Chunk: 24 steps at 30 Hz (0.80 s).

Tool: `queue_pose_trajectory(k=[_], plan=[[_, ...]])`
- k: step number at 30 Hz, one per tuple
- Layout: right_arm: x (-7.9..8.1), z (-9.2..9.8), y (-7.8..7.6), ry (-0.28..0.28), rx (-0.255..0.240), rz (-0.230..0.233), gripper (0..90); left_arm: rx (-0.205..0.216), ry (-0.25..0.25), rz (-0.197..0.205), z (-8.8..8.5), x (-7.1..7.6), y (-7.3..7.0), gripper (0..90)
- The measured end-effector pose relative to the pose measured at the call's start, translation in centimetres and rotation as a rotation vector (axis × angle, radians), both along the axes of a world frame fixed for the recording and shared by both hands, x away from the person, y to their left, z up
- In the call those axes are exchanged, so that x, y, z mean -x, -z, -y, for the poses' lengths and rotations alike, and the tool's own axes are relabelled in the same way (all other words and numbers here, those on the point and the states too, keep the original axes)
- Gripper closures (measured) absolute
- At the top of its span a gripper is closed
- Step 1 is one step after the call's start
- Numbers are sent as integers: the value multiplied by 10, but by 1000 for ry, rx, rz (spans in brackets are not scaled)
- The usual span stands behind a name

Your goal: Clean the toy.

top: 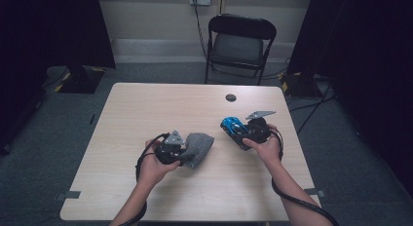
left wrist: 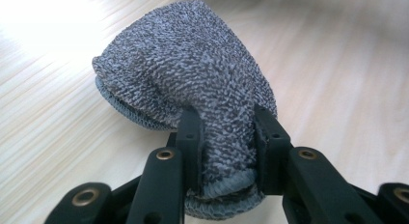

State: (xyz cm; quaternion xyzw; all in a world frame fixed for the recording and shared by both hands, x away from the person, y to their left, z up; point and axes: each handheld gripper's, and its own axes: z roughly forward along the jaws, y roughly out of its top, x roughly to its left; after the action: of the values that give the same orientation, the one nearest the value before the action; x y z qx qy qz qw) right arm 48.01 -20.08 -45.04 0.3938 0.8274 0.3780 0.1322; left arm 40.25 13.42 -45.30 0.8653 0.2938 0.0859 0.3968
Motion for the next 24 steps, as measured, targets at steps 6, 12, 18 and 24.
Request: queue_pose_trajectory(k=[6,12,18,24], plan=[[-2,9,14,24,13,-18,283,-4,-62,-36,-18,-12,15,686],[-6,17,28,53,23,-40,283,-13,-109,-38,-28,-25,25,673],[-7,22,38,60,31,-41,282,-9,-128,-46,-34,-33,32,641],[-7,16,38,39,87,-34,279,-11,-144,-33,-34,-33,32,558]])
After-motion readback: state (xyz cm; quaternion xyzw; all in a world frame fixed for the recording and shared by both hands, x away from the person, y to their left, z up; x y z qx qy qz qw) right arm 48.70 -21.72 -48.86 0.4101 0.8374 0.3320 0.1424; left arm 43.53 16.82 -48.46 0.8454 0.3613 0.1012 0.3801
